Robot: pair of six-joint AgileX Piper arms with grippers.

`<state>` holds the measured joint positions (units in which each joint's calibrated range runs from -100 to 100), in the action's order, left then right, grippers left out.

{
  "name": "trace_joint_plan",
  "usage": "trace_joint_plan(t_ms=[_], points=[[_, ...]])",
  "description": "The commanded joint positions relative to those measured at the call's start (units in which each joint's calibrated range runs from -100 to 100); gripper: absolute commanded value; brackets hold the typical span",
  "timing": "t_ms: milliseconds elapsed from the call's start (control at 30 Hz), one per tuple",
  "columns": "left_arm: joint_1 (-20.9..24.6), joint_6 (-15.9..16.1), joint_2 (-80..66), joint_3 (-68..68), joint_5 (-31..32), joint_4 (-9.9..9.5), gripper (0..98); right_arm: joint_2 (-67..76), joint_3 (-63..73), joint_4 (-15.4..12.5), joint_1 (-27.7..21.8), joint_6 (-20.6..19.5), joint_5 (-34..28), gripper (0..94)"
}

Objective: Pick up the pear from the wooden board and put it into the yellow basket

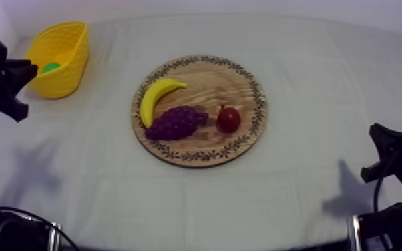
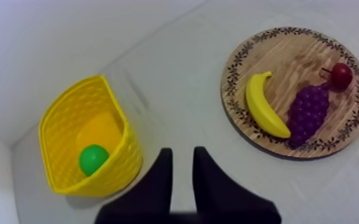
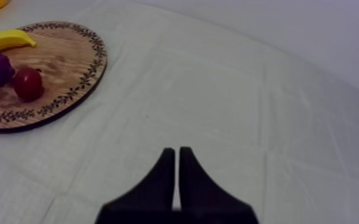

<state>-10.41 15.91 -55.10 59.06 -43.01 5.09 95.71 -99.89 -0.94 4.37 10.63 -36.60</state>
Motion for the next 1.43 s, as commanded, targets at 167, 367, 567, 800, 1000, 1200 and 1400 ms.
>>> trace_joint_plan(t_ms=[167, 367, 567, 800, 1000, 1200, 1400], points=[[-0.8, 0.4, -18.9, 17.0, 4.9, 0.30, 12.2, 0.0, 0.0, 0.0, 0.0, 0.0, 0.0, 0.4], [0.3, -2.8, -33.3, 30.0, 5.4, -1.48, 7.1, 0.0, 0.0, 0.0, 0.0, 0.0, 0.0, 0.4], [1.6, -9.4, -43.0, 36.0, 0.5, -5.84, 1.8, 0.0, 0.0, 0.0, 0.0, 0.1, 0.0, 0.4], [2.0, -11.3, -44.7, 37.6, 0.8, -6.84, 2.2, 0.0, 0.0, 0.0, 0.1, 0.1, 0.0, 0.4], [2.0, -20.2, -44.9, 40.3, 9.7, -7.03, 0.6, 0.0, 0.0, 0.0, 0.1, 0.0, 0.0, 0.4], [2.0, -25.0, -44.9, 40.7, 11.0, -7.06, 0.1, 0.0, 0.0, 0.0, 0.1, 0.0, 0.0, 0.4], [2.0, -25.2, -44.9, 40.7, 11.1, -7.06, 0.1, 0.0, 0.0, 0.0, 0.1, 0.0, 0.0, 0.4]])
